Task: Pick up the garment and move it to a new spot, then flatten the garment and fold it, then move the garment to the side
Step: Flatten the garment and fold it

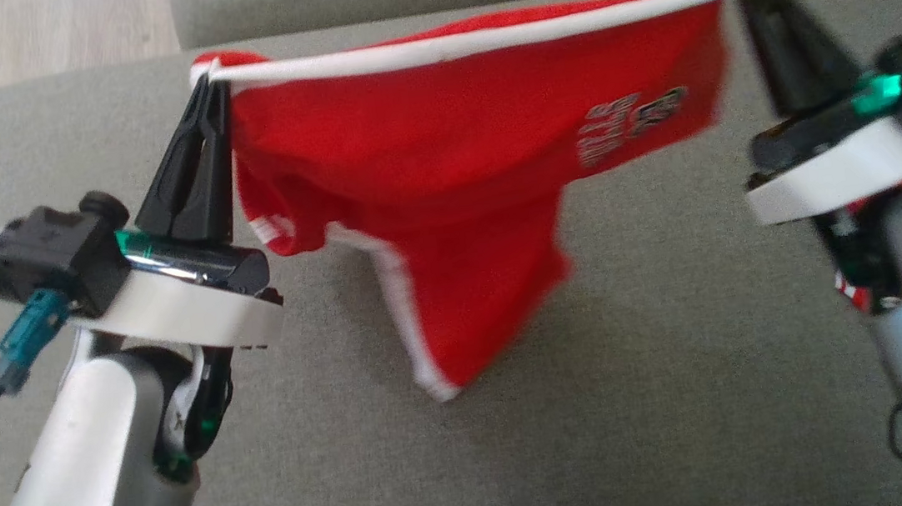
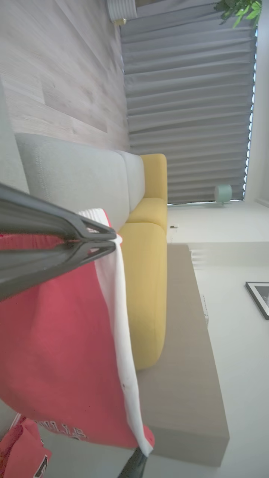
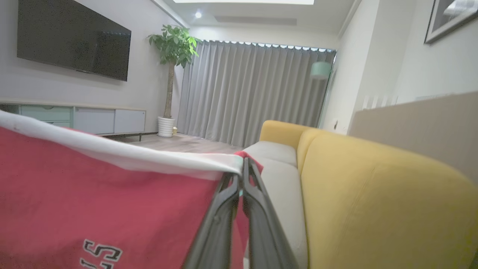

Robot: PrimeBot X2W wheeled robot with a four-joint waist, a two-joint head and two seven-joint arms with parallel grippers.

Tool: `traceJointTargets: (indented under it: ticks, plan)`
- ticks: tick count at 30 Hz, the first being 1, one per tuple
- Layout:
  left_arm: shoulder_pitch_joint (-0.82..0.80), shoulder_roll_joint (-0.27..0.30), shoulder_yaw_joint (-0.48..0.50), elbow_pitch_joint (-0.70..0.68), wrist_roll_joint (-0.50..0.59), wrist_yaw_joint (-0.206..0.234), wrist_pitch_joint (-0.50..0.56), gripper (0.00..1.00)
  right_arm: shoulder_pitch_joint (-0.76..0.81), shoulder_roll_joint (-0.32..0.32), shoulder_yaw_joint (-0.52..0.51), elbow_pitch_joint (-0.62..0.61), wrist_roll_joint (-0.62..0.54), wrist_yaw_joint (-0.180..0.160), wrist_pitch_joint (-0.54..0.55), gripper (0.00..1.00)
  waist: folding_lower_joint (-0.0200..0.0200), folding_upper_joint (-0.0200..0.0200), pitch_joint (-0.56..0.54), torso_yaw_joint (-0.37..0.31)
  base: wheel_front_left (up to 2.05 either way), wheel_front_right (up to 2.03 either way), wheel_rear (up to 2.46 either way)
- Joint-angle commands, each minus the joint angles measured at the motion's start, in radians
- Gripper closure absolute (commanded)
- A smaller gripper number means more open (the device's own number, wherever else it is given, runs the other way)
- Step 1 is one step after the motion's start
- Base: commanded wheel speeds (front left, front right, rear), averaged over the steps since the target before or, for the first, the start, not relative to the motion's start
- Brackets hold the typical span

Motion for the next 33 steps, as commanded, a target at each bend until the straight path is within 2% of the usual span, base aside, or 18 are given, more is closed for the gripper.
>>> traceJointTargets:
  ticks: [1, 5, 9, 13, 19, 22, 25, 33]
  plan:
    - [-0.047, 0.037, 0.049, -0.061, 0.000, 0.005, 0.016, 1.00, 0.004, -0.012, -0.010, -0.090, -0.009, -0.001, 0.031, 1.00, 0.0000, -0.0001, -0.015, -0.009, 0.00, 0.00, 0.00]
    - [-0.073, 0.056, 0.055, -0.163, 0.005, 0.017, 0.070, 1.00, 0.047, -0.023, -0.085, -0.320, -0.027, -0.001, 0.155, 1.00, 0.0000, -0.0001, -0.034, -0.014, 0.00, 0.00, 0.00]
    - [-0.093, 0.066, 0.058, -0.231, 0.007, 0.026, 0.113, 1.00, 0.075, -0.014, -0.133, -0.452, -0.033, -0.001, 0.240, 1.00, 0.0000, -0.0001, -0.044, -0.020, 0.00, 0.00, 0.00]
    - [-0.094, 0.070, 0.056, -0.249, 0.004, 0.033, 0.140, 1.00, 0.097, 0.004, -0.153, -0.502, -0.024, -0.001, 0.286, 1.00, 0.0000, -0.0001, -0.046, -0.025, 0.00, 0.00, 0.00]
    - [-0.106, 0.064, 0.057, -0.221, -0.016, 0.030, 0.148, 1.00, 0.096, 0.021, -0.168, -0.498, -0.008, -0.001, 0.307, 1.00, 0.0000, -0.0001, -0.028, -0.029, 0.00, 0.00, 0.00]
    - [-0.142, 0.054, 0.064, -0.162, -0.036, 0.019, 0.137, 1.00, 0.054, 0.034, -0.168, -0.451, 0.020, -0.001, 0.307, 1.00, 0.0000, -0.0001, -0.005, -0.034, 0.00, 0.00, 0.00]
    - [-0.212, 0.038, 0.075, -0.071, -0.060, -0.003, 0.116, 1.00, -0.035, 0.055, -0.165, -0.341, 0.059, -0.001, 0.303, 1.00, 0.0000, -0.0001, 0.025, -0.045, 0.00, 0.00, 0.00]
    - [-0.537, -0.006, 0.086, 0.304, -0.054, -0.061, 0.029, 1.00, -0.449, 0.111, -0.105, 0.122, 0.112, -0.001, 0.214, 1.00, 0.0000, -0.0001, 0.113, -0.061, 0.00, 0.00, 0.00]
